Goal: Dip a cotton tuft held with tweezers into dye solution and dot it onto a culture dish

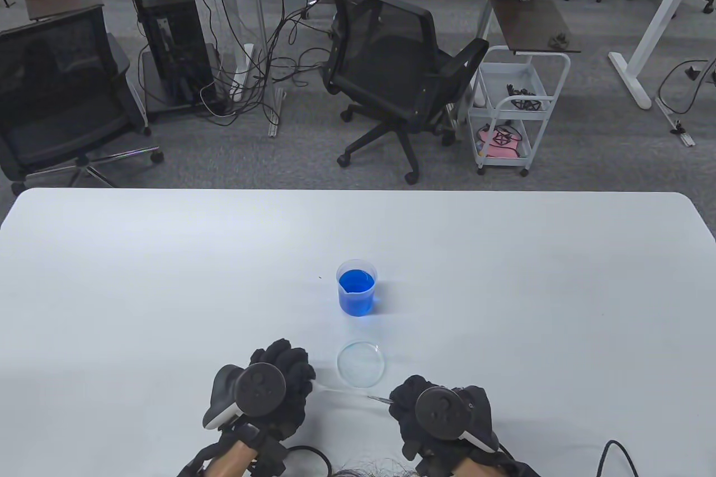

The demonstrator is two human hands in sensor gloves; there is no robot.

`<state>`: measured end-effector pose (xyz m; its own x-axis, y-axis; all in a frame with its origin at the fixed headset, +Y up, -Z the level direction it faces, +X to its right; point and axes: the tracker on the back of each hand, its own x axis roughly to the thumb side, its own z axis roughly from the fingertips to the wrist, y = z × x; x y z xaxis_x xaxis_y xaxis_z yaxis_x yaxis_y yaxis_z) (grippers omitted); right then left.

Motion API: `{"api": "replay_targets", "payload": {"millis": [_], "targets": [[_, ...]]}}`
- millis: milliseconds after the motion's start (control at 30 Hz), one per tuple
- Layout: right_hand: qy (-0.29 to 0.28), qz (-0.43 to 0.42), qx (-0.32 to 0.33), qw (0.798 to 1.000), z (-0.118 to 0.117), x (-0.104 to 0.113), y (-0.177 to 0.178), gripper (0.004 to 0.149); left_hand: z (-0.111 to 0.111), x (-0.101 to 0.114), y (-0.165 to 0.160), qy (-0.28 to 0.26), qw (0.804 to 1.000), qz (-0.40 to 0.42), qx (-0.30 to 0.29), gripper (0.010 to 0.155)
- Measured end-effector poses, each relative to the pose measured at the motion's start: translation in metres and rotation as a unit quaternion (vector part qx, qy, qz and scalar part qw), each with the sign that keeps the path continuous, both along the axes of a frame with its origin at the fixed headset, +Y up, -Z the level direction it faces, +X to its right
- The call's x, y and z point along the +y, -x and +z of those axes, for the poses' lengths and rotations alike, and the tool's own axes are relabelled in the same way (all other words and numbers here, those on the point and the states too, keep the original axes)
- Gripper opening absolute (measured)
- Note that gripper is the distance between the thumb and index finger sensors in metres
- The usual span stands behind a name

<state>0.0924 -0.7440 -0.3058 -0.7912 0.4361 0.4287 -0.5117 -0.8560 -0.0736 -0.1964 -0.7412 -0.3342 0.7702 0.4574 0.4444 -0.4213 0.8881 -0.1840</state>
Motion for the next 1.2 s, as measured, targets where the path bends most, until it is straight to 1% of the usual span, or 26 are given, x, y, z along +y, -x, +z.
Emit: {"api": "replay_targets", "payload": {"millis": [133, 233, 300, 433, 533, 600, 700, 767, 933, 1033, 1133, 1200], "targets": [[-0.001, -0.001, -0.003, 1.000, -0.001, 0.001, -0.001, 0.040, -0.007, 0.004, 0.012, -0.005, 0.999, -0.020, 0.036, 0.045], [-0.002, -0.002, -0.007, 1.000, -0.002, 0.001, -0.003, 0.040, -0.020, 0.005, 0.023, -0.010, 0.996, -0.054, 0.064, 0.045], [-0.002, -0.005, -0.009, 1.000, -0.003, 0.002, -0.004, 0.040, -0.035, 0.002, 0.030, 0.003, 0.994, -0.078, 0.076, 0.044], [-0.001, -0.007, -0.014, 1.000, -0.004, 0.003, -0.007, 0.040, -0.078, -0.005, 0.043, 0.016, 0.989, -0.105, 0.103, 0.043], [0.003, -0.008, -0.015, 1.000, -0.005, 0.003, -0.009, 0.040, -0.106, -0.011, 0.045, 0.021, 0.985, -0.131, 0.115, 0.042], [0.006, -0.008, -0.015, 1.000, -0.007, 0.002, -0.009, 0.040, -0.130, -0.015, 0.046, 0.024, 0.979, -0.159, 0.125, 0.042], [0.011, -0.006, -0.014, 1.000, -0.008, 0.000, -0.009, 0.041, -0.157, -0.017, 0.047, 0.022, 0.972, -0.186, 0.140, 0.041], [0.018, -0.003, -0.011, 1.000, -0.009, -0.001, -0.008, 0.041, -0.170, -0.020, 0.046, 0.027, 0.970, -0.197, 0.143, 0.041], [0.028, -0.002, -0.004, 1.000, -0.012, -0.001, -0.008, 0.041, -0.190, -0.028, 0.046, 0.043, 0.958, -0.241, 0.151, 0.041], [0.033, -0.001, 0.001, 0.999, -0.012, -0.001, -0.007, 0.041, -0.193, -0.033, 0.047, 0.038, 0.956, -0.248, 0.152, 0.039], [0.034, 0.002, 0.004, 0.999, -0.011, 0.000, -0.007, 0.041, -0.191, -0.031, 0.047, 0.030, 0.957, -0.241, 0.155, 0.040], [0.032, 0.001, 0.004, 0.999, -0.010, 0.000, -0.007, 0.041, -0.190, -0.029, 0.050, 0.041, 0.956, -0.244, 0.157, 0.043]]}}
